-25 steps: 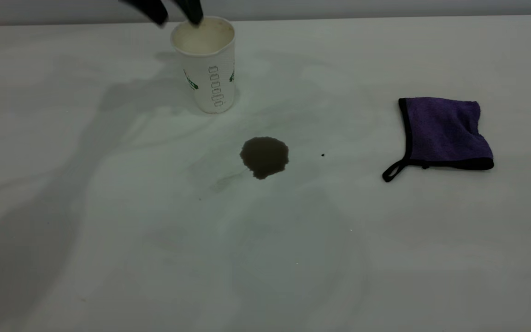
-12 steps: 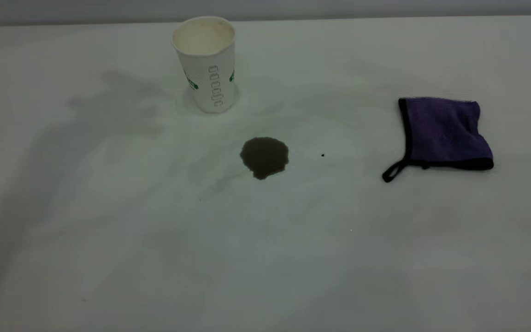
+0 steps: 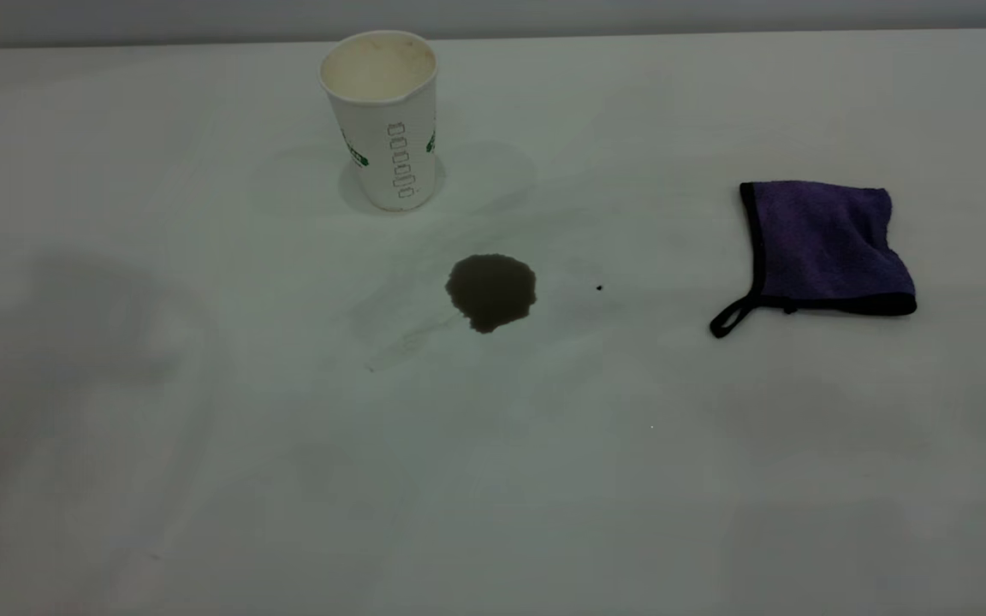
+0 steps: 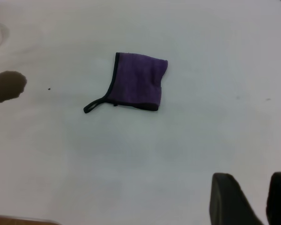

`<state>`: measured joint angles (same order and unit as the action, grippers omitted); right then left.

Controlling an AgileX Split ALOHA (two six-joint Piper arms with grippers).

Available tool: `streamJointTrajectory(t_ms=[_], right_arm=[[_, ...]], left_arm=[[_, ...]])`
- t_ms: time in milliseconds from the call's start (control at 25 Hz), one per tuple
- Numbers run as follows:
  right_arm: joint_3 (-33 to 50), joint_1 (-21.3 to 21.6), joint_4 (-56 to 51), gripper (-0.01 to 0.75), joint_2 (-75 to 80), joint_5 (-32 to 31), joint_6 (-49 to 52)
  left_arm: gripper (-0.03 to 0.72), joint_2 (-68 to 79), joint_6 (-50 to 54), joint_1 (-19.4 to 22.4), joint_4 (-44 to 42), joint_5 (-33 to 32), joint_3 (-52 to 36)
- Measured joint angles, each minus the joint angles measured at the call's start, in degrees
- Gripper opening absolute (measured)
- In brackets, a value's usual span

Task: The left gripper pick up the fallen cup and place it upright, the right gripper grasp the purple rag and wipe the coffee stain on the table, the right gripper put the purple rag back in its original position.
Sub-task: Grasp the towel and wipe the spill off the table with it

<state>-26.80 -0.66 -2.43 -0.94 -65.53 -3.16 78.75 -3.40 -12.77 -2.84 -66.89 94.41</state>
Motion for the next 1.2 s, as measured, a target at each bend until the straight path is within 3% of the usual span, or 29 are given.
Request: streamJointTrajectory(t_ms=[600,720,920,1200], right_arm=[[0.00,0.00,0.00,0.237,0.00,0.00,0.00],[0.00,0.00,0.00,0.237,0.00,0.00,0.00],[0.00,0.00,0.00,0.237,0.00,0.00,0.00],[0.00,0.00,0.00,0.237,0.00,0.00,0.00]], left_arm=[[0.487,-40.16,2.52,0.00,3.85,0.00,-47.61],[0.486,-47.10,2.52,1.80,3.98,0.00,-54.95],[0.486,-59.75,2.52,7.49,2.84,0.48,-61.42],[0.486,-71.52,2.71,8.66,1.40,2.19,-66.05]])
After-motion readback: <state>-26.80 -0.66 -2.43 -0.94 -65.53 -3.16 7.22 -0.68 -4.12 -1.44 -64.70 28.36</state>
